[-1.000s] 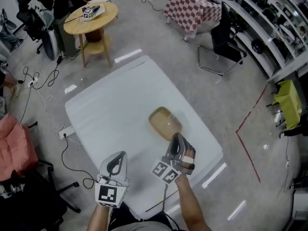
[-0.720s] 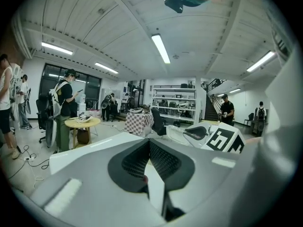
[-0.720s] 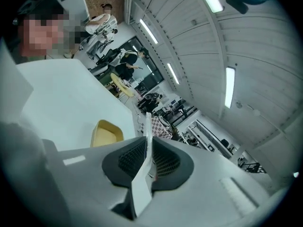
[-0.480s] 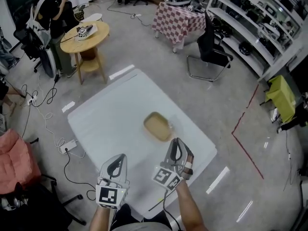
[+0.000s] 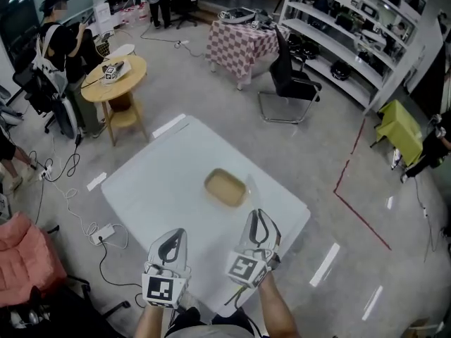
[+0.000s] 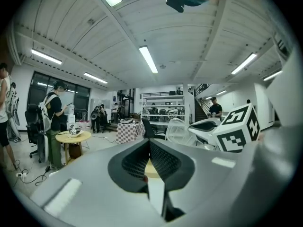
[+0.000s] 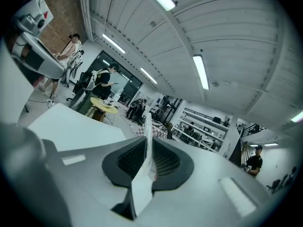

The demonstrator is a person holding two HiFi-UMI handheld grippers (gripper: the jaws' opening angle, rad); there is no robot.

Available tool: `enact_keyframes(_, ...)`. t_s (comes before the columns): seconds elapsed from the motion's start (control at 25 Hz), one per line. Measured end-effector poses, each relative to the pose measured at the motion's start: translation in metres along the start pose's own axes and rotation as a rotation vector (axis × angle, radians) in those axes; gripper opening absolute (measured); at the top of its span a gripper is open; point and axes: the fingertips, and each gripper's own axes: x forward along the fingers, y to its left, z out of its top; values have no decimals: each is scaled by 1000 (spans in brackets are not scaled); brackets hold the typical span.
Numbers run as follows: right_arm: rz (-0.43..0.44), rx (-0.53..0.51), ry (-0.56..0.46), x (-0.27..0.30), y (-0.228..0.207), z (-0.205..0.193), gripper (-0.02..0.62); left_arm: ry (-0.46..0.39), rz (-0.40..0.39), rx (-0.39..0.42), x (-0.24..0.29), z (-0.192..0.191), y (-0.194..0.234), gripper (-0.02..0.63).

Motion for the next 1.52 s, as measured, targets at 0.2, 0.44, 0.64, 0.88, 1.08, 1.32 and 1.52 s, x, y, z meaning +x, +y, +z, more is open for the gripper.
enact_keyframes(0.2, -15, 103, -29, -36, -13, 7, 40, -17, -41, 33, -19, 9, -15, 12)
enact_keyframes(0.44, -21, 197, -38, -78, -17, 17, 40, -47, -87, 45, -43, 23, -26, 12)
enact_keyframes(0.64, -30, 248, -53, -113, -15, 22, 40, -48, -108, 61, -67, 22, -30, 12)
enact_keyframes(0.88, -54, 290, -50, -149, -17, 24, 40, -60, -163, 69, -87, 27, -39, 12)
enact_keyframes(1.08, -80, 324, -47, -175, -11, 20, 40, -55, -201, 80, -103, 20, -41, 12)
enact_keyframes(1.32, -90, 369, -63, -201, 1, 17, 40, -46, -249, 87, -116, 13, -47, 12)
enact_keyframes(1.52, -85, 374, -36, -215, 10, 6, 40, -37, -278, 94, -123, 7, -52, 12)
